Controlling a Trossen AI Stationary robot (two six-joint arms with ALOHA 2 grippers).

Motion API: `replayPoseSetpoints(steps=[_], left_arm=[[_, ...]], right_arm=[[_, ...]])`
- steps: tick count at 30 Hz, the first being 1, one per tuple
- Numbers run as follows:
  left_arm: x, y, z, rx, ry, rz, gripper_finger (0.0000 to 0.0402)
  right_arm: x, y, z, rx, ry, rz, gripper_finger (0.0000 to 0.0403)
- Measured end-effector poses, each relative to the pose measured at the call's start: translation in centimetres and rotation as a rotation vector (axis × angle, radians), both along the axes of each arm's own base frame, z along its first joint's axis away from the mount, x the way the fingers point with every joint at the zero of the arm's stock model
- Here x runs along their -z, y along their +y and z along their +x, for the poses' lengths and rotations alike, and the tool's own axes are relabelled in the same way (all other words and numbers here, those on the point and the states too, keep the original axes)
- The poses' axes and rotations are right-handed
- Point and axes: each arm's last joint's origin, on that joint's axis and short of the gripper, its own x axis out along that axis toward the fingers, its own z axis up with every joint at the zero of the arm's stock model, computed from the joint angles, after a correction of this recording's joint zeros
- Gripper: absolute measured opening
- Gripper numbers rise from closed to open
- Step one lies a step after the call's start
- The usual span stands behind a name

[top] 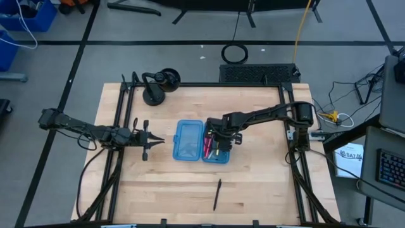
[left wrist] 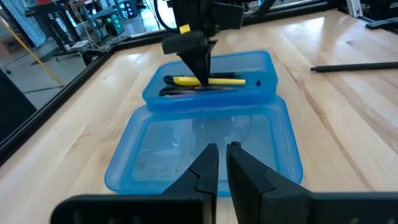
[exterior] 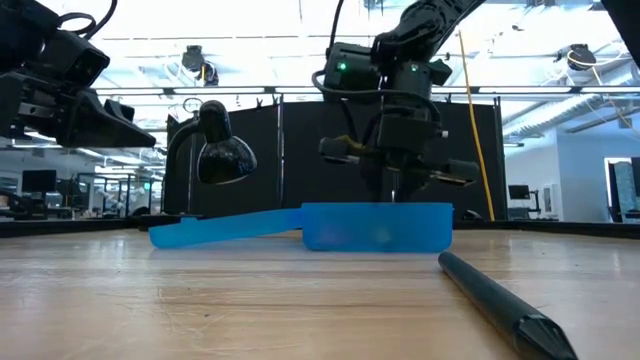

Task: Pick & place school supplies into a supply box
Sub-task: Put the yellow pen into the blue supply box, then put the black pen into the blue supply box

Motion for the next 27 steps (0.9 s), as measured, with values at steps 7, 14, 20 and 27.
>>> replayPoseSetpoints(steps=[7, 14, 20, 27], left_arm=[[-0.1, 0.0, 0.0, 0.001, -0.01, 0.002, 0.0037], [-0.1, 0.0, 0.0, 0.007, -0.009, 0.019, 0.0037], [-0.1, 0.0, 0.0, 0.008, -0.008, 0.022, 0.0037], [-0.1, 0.0, 0.0, 0.007, -0.008, 0.018, 0.0037]], right_arm=[[0.3, 0.0, 0.2, -0.013, -0.002, -0.026, 0.0062], [0.3, 0.3, 0.0, -0.014, 0.019, -0.036, 0.0135], [-0.8, 0.8, -0.3, -0.031, 0.003, -0.146, 0.0148], [-4.1, 2.2, -1.1, 0.004, -0.079, -0.222, 0.0132]])
